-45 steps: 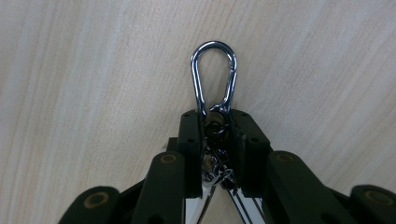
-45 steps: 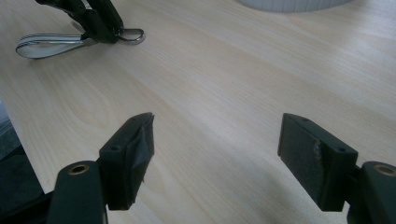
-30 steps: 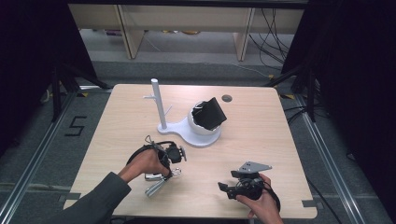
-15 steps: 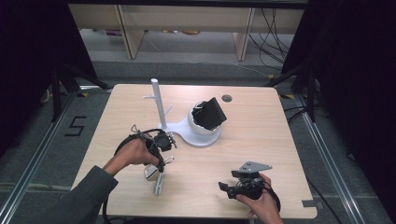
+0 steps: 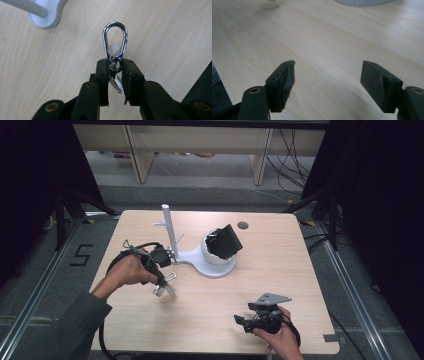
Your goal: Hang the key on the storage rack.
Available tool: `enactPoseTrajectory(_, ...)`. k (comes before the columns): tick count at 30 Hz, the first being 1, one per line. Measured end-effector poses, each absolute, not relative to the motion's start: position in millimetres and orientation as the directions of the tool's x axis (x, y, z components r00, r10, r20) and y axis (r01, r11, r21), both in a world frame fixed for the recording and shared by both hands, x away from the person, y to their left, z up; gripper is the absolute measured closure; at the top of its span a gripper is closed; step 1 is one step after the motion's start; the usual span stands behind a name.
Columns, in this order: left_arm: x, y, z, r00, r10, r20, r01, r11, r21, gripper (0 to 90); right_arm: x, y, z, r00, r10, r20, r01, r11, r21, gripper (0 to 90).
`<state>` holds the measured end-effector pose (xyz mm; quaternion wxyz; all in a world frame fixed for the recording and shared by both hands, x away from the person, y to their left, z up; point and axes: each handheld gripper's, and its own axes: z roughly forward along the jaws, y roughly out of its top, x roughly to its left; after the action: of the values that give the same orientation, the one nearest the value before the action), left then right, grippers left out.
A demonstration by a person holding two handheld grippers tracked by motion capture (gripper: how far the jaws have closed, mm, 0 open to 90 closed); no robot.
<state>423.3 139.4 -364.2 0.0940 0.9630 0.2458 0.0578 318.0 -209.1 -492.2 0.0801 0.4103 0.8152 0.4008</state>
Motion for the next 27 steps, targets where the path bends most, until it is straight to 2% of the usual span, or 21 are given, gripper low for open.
enactPoseTrajectory(13, 446, 173, -319, 0.796, 0.594, 0.114, 0.548, -0.789, 0.277, 75.2, 319, -210, -493, -0.653, 0.731, 0.198, 0.600, 0.340, 0.724, 28.6)
enactPoseTrajectory(27, 471, 181, -288, 0.730, 0.668, 0.144, 0.607, -0.731, 0.310, 75.2, 319, -210, -493, -0.653, 0.730, 0.203, 0.605, 0.341, 0.720, 28.5)
